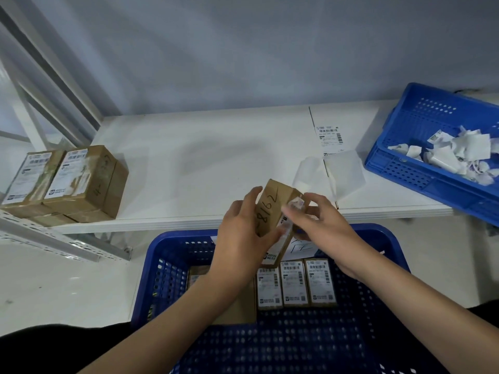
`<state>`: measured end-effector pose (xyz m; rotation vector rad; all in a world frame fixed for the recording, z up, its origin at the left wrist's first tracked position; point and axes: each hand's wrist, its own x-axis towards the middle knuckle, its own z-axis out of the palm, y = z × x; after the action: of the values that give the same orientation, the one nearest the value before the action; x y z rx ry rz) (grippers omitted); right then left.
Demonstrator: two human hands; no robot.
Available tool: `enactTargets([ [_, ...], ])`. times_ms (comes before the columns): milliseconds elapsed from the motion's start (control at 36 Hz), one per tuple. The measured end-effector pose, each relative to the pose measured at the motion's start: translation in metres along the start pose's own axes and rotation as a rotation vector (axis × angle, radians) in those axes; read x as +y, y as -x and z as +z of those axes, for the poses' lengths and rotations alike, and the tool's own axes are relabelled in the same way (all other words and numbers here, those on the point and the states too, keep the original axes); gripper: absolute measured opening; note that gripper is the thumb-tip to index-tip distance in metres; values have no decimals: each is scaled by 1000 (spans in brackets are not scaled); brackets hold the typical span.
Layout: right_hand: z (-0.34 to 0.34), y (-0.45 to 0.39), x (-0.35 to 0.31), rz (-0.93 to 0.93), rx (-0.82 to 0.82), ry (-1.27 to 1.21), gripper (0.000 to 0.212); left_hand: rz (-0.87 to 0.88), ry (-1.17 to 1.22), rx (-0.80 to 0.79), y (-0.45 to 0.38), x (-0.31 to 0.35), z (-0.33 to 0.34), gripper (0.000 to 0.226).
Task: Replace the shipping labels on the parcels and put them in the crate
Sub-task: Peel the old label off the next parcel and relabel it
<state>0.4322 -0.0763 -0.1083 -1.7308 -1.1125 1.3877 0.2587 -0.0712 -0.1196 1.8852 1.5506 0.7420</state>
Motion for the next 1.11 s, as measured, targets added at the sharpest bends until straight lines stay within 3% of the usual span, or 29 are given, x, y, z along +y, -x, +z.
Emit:
enactTargets([
  [83,0,-2,4,-26,23,52,116,40,16,-17,5,2,4,86],
  [194,-7,-4,-2,-91,56,59,92,72,22,-61,-1,1,0,77],
  [306,-22,-7,-7,-183,18,191,89,145,-32,-45,-12,-3,-12,63],
  [417,-29,-5,-9,-242,-141,281,97,240,-129,-47,-20,-6,-23,77],
  [611,-30,-2,-9,-242,-350,392,111,345,-155,-263,-16,-9,-21,104],
  [861,-29,0,-13,-268,-311,432,95,313,-196,-267,-14,-11,-16,104],
  [917,-29,-1,-14,-251,-262,418,87,267,-212,-238,-16,-11,-16,105],
  [1028,-23,-4,-9,-295,-167,341,34,185,-189,-201,-18,-14,-16,107],
  [1111,-20,-6,-4,-297,-184,330,13,196,-200,-207,-18,-16,-14,108],
])
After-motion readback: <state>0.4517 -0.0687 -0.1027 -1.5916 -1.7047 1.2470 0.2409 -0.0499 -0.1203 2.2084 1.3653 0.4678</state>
